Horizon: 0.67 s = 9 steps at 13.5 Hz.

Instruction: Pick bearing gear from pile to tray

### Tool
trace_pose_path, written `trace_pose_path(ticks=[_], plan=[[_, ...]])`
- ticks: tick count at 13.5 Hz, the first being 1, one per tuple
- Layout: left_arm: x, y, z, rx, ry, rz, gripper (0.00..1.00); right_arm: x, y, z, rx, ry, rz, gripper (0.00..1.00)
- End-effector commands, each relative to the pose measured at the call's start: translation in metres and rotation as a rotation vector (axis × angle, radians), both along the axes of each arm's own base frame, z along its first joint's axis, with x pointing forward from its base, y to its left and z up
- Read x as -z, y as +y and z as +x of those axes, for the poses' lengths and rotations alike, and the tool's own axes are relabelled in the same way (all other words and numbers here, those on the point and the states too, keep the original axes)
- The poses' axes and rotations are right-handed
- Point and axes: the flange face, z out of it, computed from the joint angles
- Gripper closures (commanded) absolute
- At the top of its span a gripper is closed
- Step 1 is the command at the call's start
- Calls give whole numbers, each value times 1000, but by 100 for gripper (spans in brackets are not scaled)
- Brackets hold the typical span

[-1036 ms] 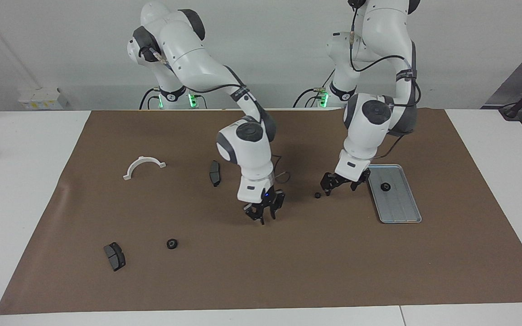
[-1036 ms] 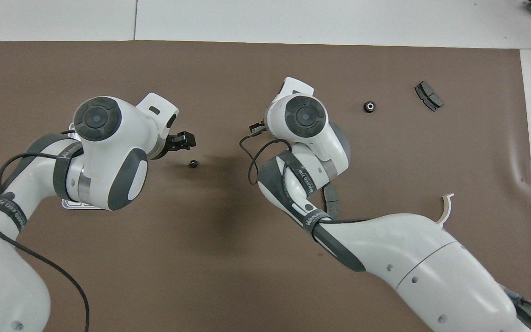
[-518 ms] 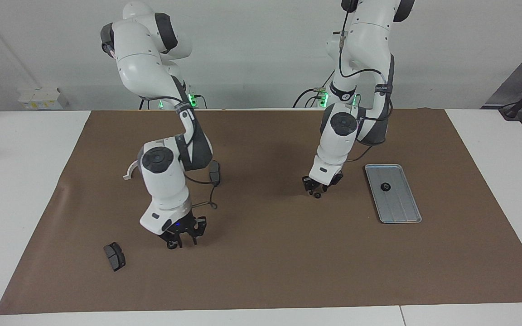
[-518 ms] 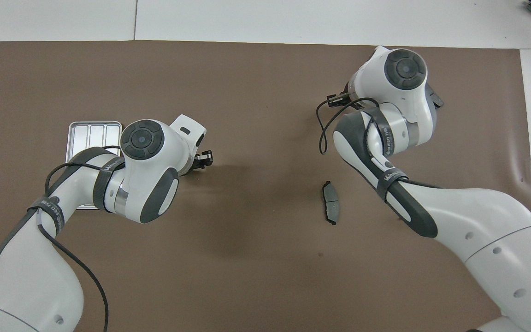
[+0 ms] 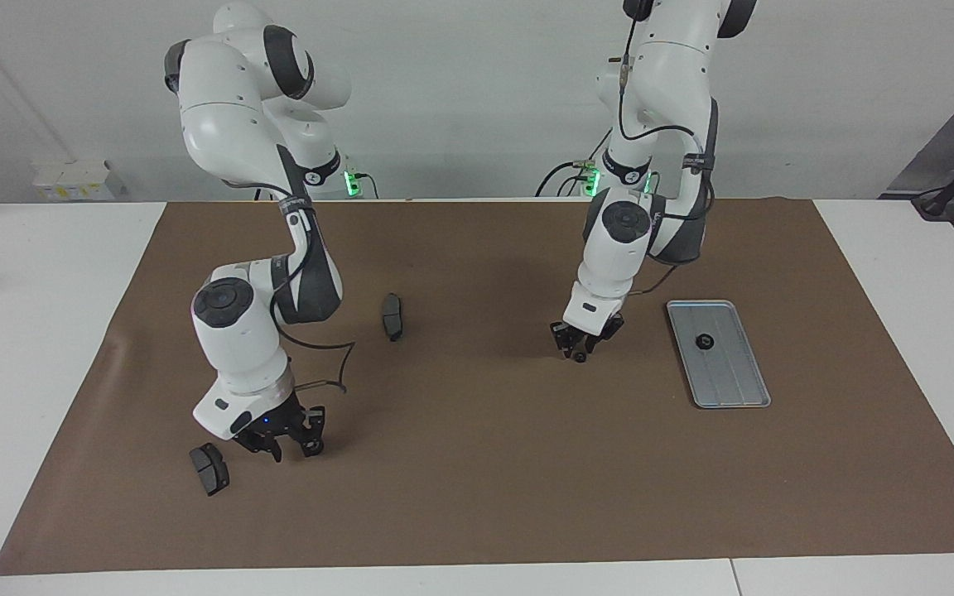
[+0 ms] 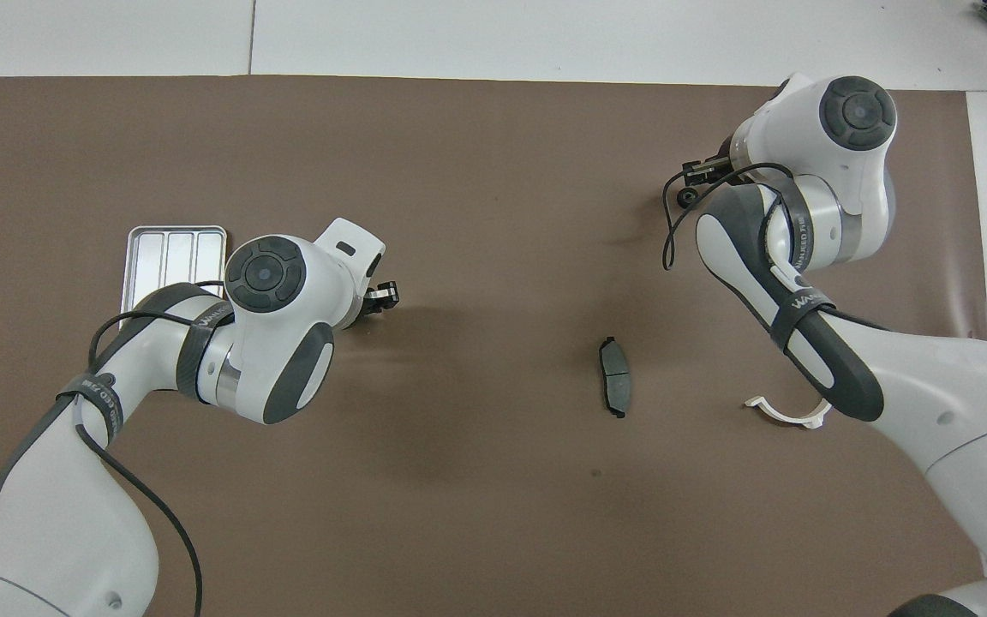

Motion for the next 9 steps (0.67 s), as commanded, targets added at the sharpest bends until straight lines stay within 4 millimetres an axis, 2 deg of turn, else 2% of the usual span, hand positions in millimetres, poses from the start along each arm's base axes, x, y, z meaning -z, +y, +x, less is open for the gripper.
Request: trace_pose_path(ticks=[1, 5, 6, 7, 8, 9], plan=[[-2, 4, -5, -15, -25, -6, 54, 2, 11, -3, -17, -12, 1, 53], [2, 6, -4, -11, -34, -8, 55, 20, 24, -12, -34, 19, 1, 53], [2, 6, -4, -11, -37, -10, 58, 25, 33, -17, -48, 31, -1, 53], [3, 5, -5, -8, -33, -8, 62, 29, 33, -21, -50, 44, -4, 53], [5, 7, -6, -9, -29, -6, 74, 31, 33, -24, -53, 52, -7, 53], [5, 7, -6, -8, -27, -5, 91, 32, 34, -25, -58, 61, -10, 53]])
